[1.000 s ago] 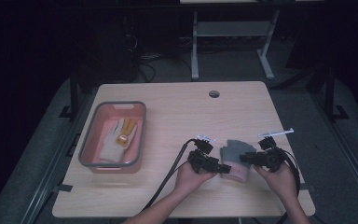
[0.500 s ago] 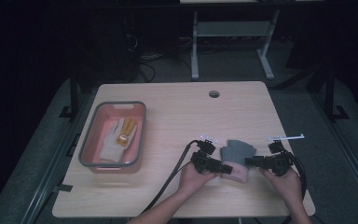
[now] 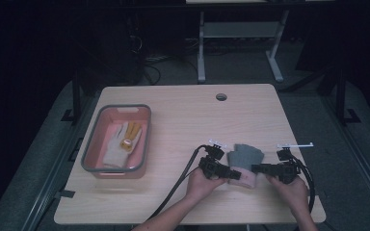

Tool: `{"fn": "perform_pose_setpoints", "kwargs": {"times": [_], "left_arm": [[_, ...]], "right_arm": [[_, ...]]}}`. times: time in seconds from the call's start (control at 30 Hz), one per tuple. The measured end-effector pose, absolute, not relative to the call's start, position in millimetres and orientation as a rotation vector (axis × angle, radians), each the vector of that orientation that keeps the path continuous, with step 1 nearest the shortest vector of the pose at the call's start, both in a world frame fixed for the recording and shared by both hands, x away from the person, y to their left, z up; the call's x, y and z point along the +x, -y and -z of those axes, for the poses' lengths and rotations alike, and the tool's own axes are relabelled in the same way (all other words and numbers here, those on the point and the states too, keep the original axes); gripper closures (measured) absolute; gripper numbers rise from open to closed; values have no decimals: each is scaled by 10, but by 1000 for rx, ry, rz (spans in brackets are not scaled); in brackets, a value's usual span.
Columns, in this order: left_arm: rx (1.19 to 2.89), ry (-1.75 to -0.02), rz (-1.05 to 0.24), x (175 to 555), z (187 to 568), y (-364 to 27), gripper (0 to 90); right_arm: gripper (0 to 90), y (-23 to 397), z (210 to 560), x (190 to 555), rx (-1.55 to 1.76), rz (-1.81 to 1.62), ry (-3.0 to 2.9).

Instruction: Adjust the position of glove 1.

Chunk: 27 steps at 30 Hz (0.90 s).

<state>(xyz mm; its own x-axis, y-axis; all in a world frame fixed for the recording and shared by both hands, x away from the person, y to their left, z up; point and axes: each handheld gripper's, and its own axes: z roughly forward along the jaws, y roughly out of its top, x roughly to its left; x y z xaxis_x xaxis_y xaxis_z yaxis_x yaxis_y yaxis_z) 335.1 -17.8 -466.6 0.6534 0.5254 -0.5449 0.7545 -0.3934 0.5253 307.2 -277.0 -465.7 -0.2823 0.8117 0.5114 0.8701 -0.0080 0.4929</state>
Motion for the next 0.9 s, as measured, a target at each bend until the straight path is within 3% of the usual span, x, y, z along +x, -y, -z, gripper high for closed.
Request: {"fn": "perform_pose_setpoints", "kwargs": {"times": [0.3,0.6,0.9], "left_arm": [[2080,-1003,381,3360,4676,189,482],[2047,-1010,415,3386,4706,167,576],[2037,-982,380,3369,4677,133,631]], "right_arm": [[509,2742,4665,3086,-1851,1177,2122],[732,2691,4718,3126,-1845,1178,2057],[785,2718,4702,3135,-1805,1214,2042]]}}
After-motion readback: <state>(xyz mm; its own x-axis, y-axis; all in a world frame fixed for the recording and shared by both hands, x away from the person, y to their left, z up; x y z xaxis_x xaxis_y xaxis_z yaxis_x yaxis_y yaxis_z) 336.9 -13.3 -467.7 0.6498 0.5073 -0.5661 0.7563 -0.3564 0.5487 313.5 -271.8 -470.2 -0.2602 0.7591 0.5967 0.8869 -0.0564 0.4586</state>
